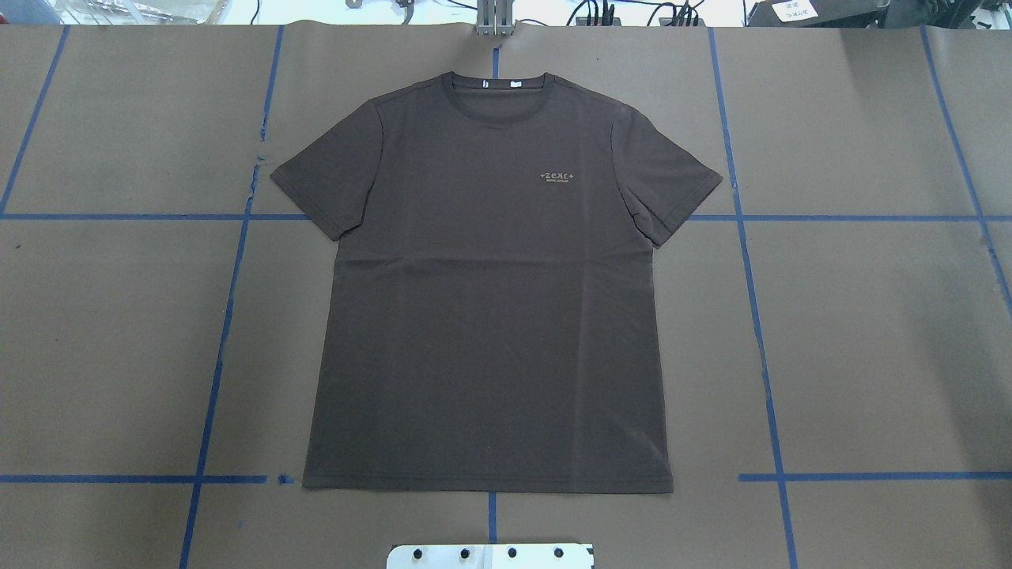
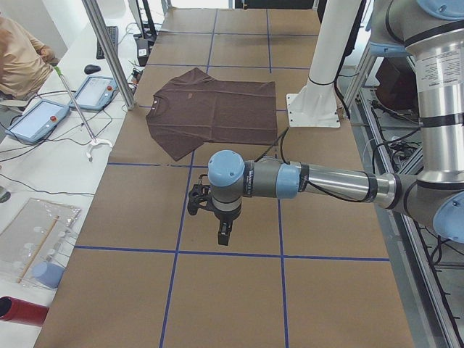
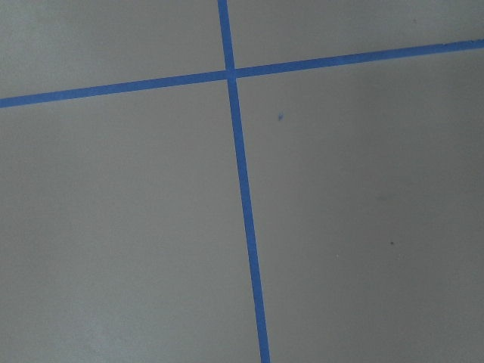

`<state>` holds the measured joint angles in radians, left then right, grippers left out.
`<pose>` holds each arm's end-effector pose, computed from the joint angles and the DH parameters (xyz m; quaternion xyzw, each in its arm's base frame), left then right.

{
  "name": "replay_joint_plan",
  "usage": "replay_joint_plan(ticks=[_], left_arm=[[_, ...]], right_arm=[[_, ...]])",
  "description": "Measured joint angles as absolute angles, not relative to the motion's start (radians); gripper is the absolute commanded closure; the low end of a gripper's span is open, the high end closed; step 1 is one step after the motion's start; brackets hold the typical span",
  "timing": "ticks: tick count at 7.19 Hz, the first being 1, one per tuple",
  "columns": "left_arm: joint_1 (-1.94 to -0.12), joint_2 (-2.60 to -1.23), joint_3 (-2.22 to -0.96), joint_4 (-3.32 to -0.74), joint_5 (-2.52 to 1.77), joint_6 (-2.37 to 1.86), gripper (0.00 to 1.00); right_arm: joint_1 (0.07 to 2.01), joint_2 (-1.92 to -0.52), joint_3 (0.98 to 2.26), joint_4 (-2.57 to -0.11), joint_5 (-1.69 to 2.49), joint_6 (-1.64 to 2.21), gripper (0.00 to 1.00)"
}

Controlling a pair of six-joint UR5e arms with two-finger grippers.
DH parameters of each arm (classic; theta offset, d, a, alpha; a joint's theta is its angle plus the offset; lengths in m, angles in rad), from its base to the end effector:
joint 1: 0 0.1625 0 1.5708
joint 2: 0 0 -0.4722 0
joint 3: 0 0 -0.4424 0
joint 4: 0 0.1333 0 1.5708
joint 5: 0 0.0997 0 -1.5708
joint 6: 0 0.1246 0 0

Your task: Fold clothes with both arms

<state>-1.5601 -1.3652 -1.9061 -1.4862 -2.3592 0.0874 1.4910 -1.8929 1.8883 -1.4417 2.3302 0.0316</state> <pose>-0.0402 -0.4463 0.6508 0.0355 0.3829 0.0539 0.9215 0.0152 -0.4056 0.6897 0.0371 -0.3726 -0.0454 0.9262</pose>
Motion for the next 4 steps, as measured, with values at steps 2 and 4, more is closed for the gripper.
replay_joint_plan(ticks=[2,4], left_arm=[[-1.560,-1.365,-1.919,-1.487,-2.357,0.089,0.00],[-1.557,-1.389,-1.927,-1.487,-2.331,0.093,0.00]], right_arm=[[1.491,-1.885,1.892,-1.441,2.331,0.033,0.00],[1.488,-1.810,1.896,-1.440,2.342,0.034,0.00]])
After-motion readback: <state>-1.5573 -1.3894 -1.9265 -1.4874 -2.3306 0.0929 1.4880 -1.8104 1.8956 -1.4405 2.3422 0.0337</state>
